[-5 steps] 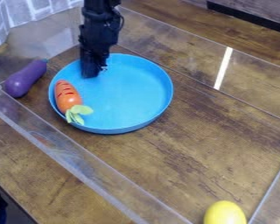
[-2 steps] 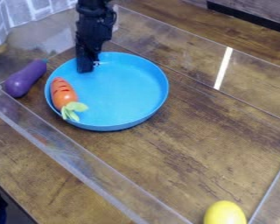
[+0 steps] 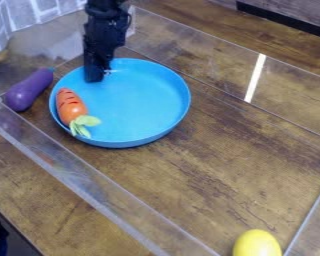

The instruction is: Move the carrot to the left side

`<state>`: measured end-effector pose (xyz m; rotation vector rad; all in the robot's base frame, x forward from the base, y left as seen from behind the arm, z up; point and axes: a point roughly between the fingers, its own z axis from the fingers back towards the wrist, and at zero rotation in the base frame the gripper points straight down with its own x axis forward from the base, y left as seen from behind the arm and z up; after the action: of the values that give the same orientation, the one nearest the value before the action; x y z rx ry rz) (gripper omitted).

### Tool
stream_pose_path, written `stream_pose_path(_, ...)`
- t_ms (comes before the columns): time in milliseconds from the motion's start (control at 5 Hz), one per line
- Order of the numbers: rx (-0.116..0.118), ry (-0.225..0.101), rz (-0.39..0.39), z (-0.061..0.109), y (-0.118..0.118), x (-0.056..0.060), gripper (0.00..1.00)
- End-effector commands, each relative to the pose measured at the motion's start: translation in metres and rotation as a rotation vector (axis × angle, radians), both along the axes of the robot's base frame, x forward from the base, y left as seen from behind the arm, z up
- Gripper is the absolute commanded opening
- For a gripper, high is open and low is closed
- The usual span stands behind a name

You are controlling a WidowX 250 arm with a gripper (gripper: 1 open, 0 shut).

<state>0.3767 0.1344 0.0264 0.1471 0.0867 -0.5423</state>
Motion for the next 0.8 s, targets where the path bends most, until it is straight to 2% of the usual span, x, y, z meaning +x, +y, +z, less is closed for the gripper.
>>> stream_pose_path(0, 0.04, -0.084, 0.032, 0.034, 0.027, 0.007, 0.0)
stream_pose_path(200, 0.047, -0.086, 0.102, 0.038, 0.033, 0.01, 1.0)
stream_pose_path(400, 0.055, -0.083, 0.176, 0.048, 0.036, 0.005, 1.0)
stream_pose_path(600, 0.063, -0.079, 0.244, 0.056, 0.04, -0.002, 0.0)
